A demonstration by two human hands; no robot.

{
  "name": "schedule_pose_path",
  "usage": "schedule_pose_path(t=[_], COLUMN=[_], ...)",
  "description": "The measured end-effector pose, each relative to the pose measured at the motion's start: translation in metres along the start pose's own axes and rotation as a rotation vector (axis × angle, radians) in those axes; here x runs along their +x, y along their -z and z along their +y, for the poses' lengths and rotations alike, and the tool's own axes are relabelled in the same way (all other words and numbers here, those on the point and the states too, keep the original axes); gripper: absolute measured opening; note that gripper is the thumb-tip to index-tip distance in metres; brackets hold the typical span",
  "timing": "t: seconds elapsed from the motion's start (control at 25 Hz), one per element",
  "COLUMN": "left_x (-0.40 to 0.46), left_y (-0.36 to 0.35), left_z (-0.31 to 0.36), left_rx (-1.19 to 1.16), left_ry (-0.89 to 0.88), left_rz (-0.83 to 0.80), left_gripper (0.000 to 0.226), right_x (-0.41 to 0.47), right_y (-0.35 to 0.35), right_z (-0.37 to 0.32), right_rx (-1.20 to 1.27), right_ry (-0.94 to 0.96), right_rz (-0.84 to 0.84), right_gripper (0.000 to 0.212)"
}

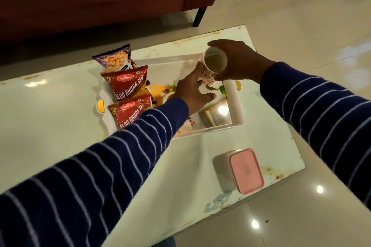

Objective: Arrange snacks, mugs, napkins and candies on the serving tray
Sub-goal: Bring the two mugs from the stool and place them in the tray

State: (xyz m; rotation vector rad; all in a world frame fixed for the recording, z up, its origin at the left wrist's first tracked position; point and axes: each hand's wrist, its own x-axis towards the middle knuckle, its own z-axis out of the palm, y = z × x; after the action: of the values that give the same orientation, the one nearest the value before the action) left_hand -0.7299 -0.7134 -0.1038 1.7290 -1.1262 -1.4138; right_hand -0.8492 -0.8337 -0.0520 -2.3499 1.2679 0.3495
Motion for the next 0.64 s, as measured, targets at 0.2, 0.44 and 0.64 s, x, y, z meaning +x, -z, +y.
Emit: schedule_pose_path(t=[0.2, 0.44, 0.64], left_x=[-0.106, -0.291, -0.428], left_y=[0.040, 0.155, 0.277], left_z=[-0.025, -0.132, -0.214], left_rx=[-0.268, -0.190, -0.215], left_ry=[0.019, 0.260, 0.458], left_rz=[0.235, 0.717, 1.063], left_gripper=[0.056, 0.024, 0.017], right_x=[-0.070, -0.159, -0.171], right_y=[-0.032, -0.150, -0.203], right_z=[-0.061, -0.244, -0.399], right_rx=[0.247, 0.710, 0.801], right_ry=[-0.094, 0.003, 0.121], right_rz=[0.515, 0.465, 0.207], right_gripper=[0.094, 0.069, 0.076])
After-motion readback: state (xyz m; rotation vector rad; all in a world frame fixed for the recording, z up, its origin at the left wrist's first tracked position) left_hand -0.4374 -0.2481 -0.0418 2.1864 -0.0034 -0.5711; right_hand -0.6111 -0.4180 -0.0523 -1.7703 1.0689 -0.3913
